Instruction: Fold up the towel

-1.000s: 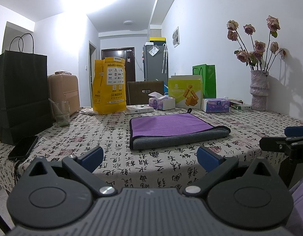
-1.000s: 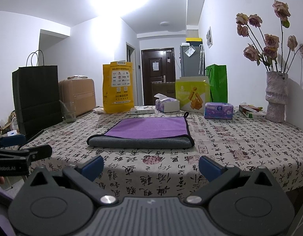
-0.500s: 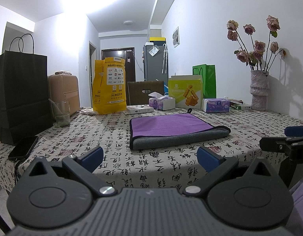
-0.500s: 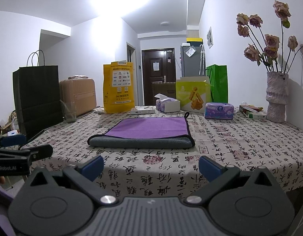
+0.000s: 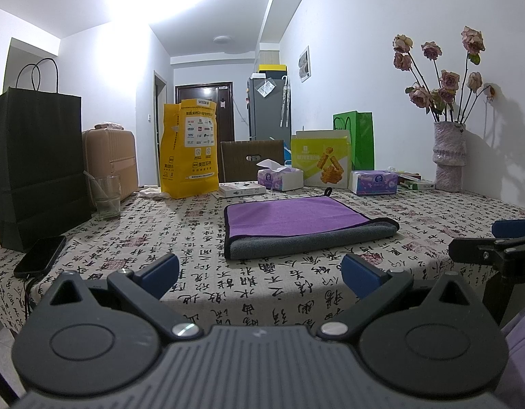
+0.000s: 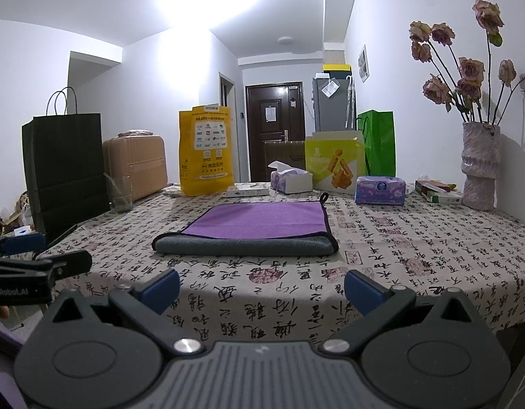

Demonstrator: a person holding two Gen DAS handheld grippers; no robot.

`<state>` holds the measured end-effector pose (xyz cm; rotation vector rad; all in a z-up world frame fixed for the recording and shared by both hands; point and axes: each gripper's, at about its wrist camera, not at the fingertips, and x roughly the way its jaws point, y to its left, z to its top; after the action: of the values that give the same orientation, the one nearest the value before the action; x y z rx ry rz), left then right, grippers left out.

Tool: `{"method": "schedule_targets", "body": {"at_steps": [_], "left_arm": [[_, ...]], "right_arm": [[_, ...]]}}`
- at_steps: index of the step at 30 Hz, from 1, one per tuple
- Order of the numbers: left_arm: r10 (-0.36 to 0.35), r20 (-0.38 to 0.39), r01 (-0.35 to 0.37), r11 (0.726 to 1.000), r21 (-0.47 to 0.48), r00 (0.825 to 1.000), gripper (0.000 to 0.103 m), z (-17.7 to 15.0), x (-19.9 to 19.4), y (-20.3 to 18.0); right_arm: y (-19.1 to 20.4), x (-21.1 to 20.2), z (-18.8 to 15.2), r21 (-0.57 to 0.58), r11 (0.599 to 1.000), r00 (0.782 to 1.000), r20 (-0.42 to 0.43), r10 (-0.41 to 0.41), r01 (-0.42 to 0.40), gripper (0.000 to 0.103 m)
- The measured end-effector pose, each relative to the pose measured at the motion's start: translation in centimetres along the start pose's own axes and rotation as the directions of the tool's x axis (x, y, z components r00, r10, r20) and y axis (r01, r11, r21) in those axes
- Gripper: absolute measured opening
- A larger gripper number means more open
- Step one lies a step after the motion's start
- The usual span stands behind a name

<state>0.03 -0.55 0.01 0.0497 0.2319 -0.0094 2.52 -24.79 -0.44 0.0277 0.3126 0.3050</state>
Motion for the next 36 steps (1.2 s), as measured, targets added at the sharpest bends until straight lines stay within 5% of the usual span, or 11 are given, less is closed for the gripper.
{"method": "schedule_targets", "body": {"at_steps": [36], "left_arm": [[0.047,-0.087,-0.052,0.997,-0.057,0.995,0.103,1.6,6.9,3.4]], "right_arm": [[-1.8,5.4,1.0,0.015,0.999,0.999,-0.014,-0.033,0.033,0.098]]}}
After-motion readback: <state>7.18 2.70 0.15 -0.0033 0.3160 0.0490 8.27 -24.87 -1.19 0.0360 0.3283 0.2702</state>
